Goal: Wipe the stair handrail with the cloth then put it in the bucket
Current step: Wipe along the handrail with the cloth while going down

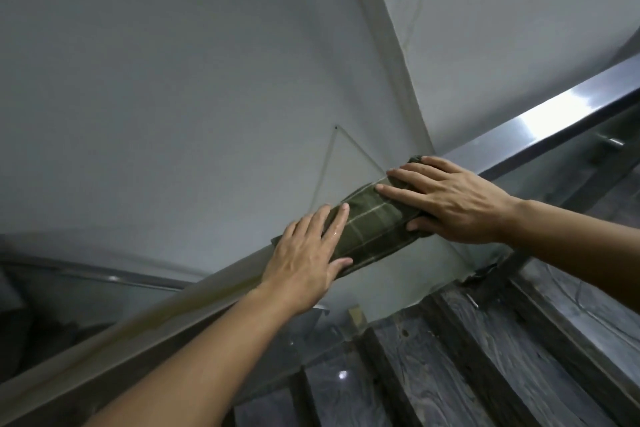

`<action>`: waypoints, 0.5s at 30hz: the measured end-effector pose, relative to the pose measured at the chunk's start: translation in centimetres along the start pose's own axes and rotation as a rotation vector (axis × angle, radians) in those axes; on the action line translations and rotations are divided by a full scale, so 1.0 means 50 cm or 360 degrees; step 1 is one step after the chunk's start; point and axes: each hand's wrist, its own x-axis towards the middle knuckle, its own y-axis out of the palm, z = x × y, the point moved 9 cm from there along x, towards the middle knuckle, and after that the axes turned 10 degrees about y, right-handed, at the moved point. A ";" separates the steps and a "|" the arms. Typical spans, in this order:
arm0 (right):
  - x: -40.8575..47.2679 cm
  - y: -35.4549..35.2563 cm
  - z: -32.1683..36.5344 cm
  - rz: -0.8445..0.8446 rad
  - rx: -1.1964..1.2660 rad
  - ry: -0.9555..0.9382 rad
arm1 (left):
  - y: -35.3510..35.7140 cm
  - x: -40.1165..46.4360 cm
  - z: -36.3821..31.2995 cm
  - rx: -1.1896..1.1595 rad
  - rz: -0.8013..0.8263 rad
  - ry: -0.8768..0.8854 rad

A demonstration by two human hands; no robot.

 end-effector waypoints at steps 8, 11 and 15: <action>0.050 -0.008 0.160 -0.0031 -0.0015 -0.0124 | 0.018 -0.151 0.092 -0.0005 0.0024 -0.0105; 0.069 -0.005 0.225 0.0000 -0.0012 -0.0154 | 0.020 -0.211 0.127 0.0050 0.0063 -0.0175; 0.090 -0.008 0.299 -0.0004 -0.0013 -0.0156 | 0.021 -0.274 0.159 0.0103 0.0095 -0.0222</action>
